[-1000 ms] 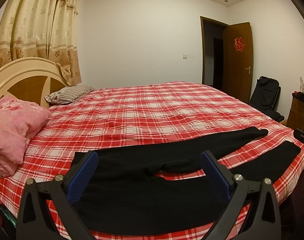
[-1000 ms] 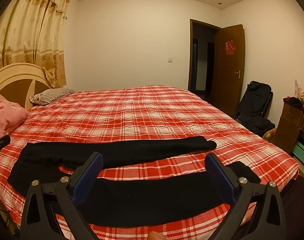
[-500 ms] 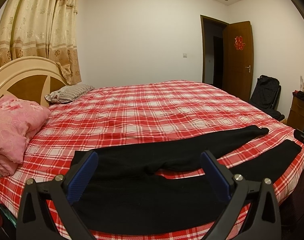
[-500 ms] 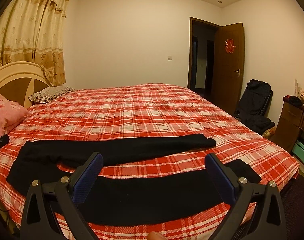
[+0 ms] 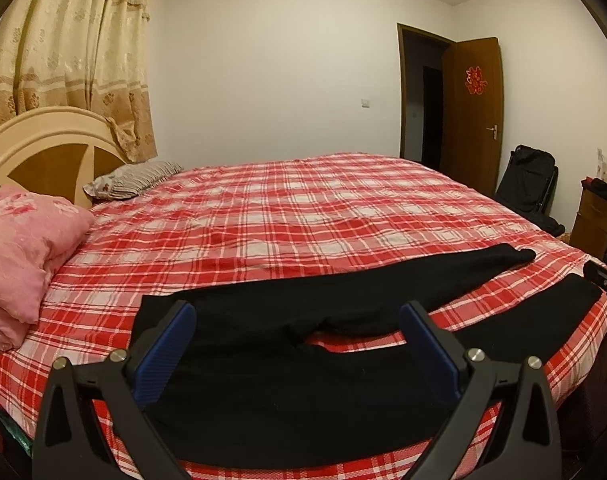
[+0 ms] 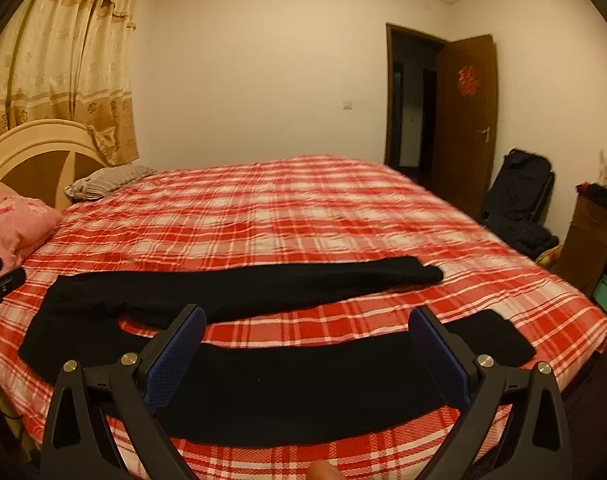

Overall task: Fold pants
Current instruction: 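Lower the right tool onto a pant leg hem and close it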

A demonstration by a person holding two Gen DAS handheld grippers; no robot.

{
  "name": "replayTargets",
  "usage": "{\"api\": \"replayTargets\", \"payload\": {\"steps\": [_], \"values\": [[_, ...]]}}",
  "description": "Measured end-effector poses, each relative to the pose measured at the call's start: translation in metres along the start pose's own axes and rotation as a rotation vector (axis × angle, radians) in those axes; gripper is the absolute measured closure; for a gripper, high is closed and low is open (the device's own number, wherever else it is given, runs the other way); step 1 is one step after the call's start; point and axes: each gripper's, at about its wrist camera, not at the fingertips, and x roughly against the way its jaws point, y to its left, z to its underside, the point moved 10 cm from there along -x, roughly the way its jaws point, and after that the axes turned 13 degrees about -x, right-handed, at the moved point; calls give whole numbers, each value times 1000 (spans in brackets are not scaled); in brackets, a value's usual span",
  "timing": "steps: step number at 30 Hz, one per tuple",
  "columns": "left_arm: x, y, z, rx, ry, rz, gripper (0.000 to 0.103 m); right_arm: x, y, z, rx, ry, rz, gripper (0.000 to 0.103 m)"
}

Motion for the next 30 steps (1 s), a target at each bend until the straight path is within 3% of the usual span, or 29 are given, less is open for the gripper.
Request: {"api": "replayTargets", "payload": {"steps": [5,9,13,18,22,25,30], "values": [[-26,28,-5,-34,16,-38,0,-13,-34,-17,-12,-8,53,1],[-57,66,-16,-66,38,-104,0,-41,-92,-53,-39,12,148,1],[-94,112,-13,-64,80,-162,0,-89,-150,-77,-90,98,210,1],[-144,167,17,-28,203,-205,0,-156,-214,-80,-226,242,239,1],[-165,193,35,-29,265,-229,0,-192,-240,-77,-292,300,253,1],[-182,204,44,-10,303,-207,0,-218,-248,-76,-302,334,266,4],[-205,221,57,39,346,-190,4,-261,-243,-67,-282,414,243,20]]}}
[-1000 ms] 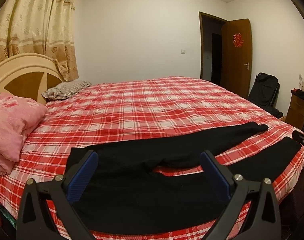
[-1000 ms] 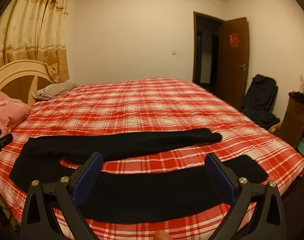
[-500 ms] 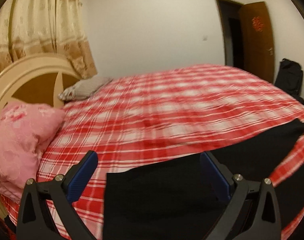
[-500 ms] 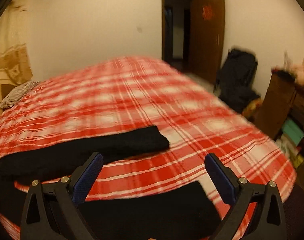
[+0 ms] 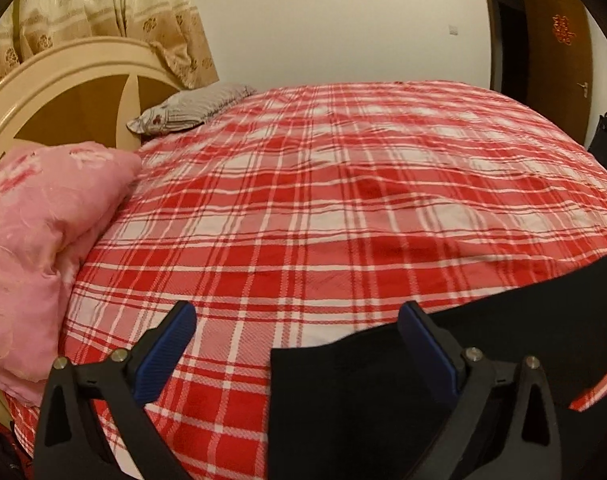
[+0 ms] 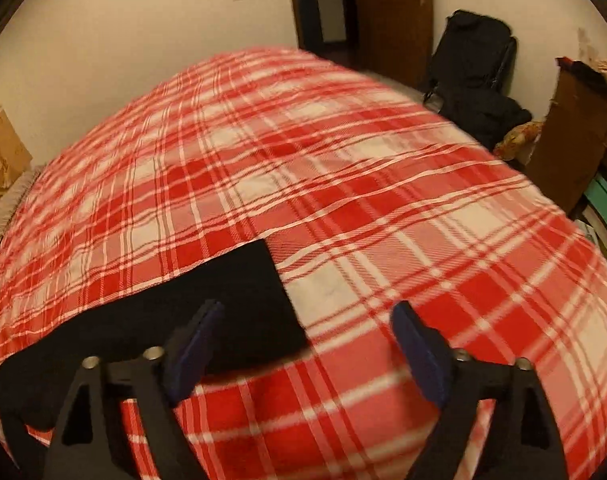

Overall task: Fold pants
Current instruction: 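Lower the right tool onto a pant leg hem and close it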

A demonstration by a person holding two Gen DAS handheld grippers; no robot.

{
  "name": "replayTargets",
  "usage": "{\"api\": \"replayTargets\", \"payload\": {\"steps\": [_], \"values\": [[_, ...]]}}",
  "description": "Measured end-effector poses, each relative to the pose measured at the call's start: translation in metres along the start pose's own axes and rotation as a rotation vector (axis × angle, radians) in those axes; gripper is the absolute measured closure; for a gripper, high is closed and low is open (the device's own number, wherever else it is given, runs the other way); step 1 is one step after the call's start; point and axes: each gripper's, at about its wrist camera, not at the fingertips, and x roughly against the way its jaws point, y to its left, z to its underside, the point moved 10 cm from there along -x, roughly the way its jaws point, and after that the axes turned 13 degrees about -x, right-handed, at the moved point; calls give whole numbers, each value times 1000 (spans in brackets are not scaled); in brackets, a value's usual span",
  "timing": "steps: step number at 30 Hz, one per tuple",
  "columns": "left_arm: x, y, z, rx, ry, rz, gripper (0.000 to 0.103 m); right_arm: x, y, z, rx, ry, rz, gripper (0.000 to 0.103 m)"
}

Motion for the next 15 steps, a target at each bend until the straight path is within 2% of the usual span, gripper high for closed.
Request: {"api": "replayTargets", "payload": {"steps": [4,6,11,13,15], "values": [[-16,9,5,31,33,35,7,-24,13,-3,41,41,7,20],[-23,13,10,45,50,58,13,-35,16,-6,48,51,12,20],[-28,23,17,65,59,101,19,-56,16,-9,36,65,14,20],[-35,23,21,77,73,135,24,-61,18,-8,43,70,12,20],[-40,16,25,96,80,200,32,-66,22,-7,53,79,4,20]]}}
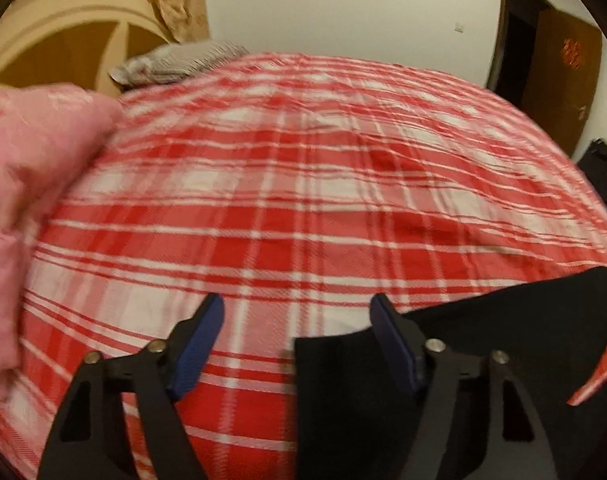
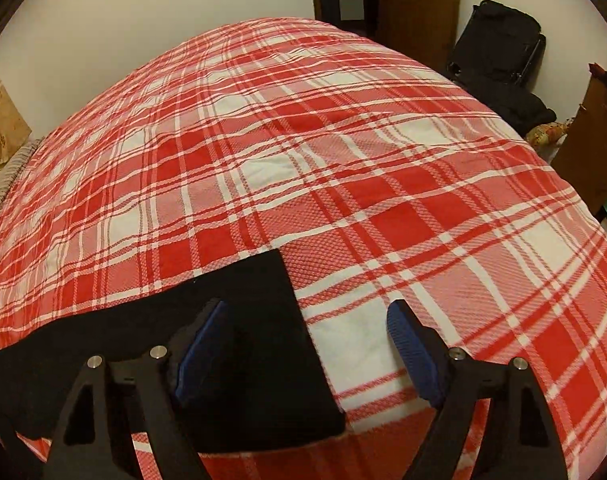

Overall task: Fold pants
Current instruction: 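Lower the right tool onto a pant leg hem and close it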

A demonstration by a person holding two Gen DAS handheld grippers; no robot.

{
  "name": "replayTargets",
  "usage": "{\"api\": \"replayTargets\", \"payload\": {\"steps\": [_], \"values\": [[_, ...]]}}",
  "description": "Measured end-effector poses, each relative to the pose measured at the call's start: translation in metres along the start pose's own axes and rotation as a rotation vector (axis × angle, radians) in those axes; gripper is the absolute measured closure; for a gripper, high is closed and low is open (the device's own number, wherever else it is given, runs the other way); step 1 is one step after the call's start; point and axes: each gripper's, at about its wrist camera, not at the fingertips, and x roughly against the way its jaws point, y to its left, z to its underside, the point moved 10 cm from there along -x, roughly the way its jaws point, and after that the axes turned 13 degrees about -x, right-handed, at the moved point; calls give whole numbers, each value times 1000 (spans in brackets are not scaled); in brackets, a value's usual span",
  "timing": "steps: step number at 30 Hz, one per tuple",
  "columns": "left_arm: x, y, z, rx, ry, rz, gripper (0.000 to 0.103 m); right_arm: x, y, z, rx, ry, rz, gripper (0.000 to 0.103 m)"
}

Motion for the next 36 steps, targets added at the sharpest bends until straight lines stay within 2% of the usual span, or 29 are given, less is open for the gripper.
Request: {"api": "replayTargets", "payload": {"steps": [5,8,11,16,18,23,25,26,27,28,30,31,32,33,34,36], "values": [[-18,-15,15,-24,40,34,32,-8,7,-1,9,18,-13,20],[-31,-17,24,-17,70,46,40,-11,10,-5,25,17,1,20],[-34,-18,26,-7,61,74,43,-12,12,-9,26,21,-1,20],[-30,-24,24,-47,52,110,59,-17,13,-15,7,43,-1,21],[-28,-27,21,-40,41,143,78,-19,15,-19,3,49,-5,22],[-32,-30,19,-47,48,137,80,-33,21,-21,2,90,-17,24],[-33,-30,19,-44,48,135,79,-38,24,-17,10,110,-24,30],[-33,-30,19,-50,49,128,75,-39,26,-15,20,113,-28,37],[-33,-28,19,-58,47,101,67,-40,29,-13,39,120,-34,45],[-33,-28,20,-63,48,93,63,-40,31,-11,58,125,-38,49],[-36,-29,20,-74,55,89,61,-41,34,-9,68,133,-49,68],[-37,-30,19,-83,53,88,61,-41,35,-9,72,134,-49,72],[-37,-31,18,-93,55,88,66,-41,35,-9,79,133,-47,83],[-37,-34,17,-107,52,101,80,-39,36,-8,83,131,-55,87],[-36,-38,15,-118,47,125,88,-36,38,-8,87,123,-64,91],[-32,-40,10,-137,28,116,90,-29,42,-8,99,101,-83,95]]}}
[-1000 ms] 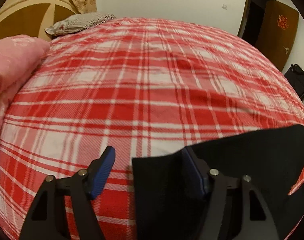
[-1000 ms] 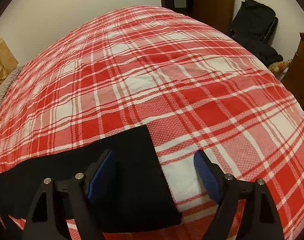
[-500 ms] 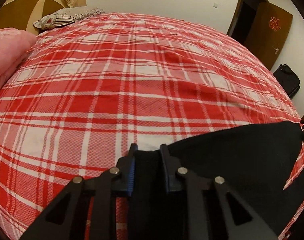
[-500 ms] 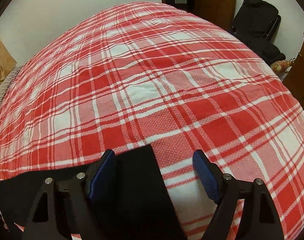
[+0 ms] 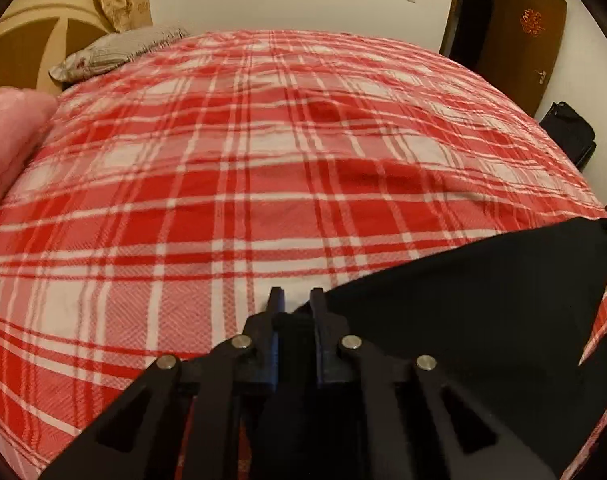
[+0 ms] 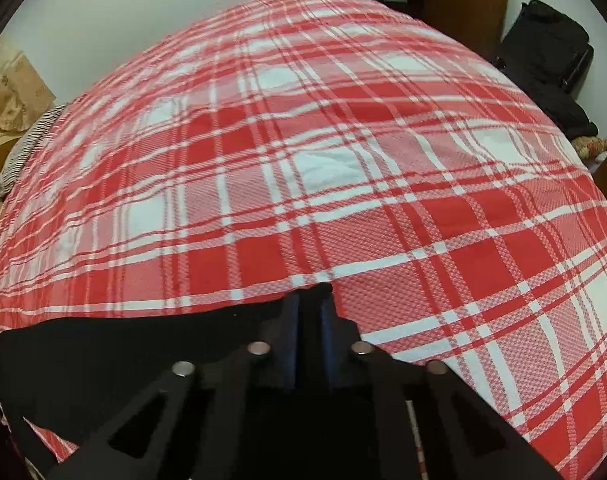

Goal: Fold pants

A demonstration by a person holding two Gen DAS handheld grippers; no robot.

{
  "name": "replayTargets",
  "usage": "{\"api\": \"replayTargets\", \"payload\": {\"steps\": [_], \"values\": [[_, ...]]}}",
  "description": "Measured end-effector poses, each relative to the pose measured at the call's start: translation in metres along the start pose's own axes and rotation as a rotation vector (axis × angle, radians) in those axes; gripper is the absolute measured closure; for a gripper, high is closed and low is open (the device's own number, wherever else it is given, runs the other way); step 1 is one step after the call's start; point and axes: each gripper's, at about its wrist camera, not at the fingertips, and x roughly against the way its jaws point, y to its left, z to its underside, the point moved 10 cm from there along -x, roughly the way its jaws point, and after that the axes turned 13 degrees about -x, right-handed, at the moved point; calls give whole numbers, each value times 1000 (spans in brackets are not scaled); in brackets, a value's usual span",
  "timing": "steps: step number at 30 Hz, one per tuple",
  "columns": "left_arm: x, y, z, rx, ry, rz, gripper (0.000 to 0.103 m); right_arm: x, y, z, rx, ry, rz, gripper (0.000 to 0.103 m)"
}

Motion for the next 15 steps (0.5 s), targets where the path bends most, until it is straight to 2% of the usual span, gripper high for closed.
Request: {"api": "replayTargets", "payload": {"steps": [5,9,15], "values": [[25,1,-13,-4,-83,-9,91,36,12,-6,21,-106,-32,96],[51,2,-18,-4,-149,-12,91,80,14,-9,47,-218,-49,96],[88,-4,-23,-10,-254,-10,91,143,7,9,75,-345,-100,97]]}}
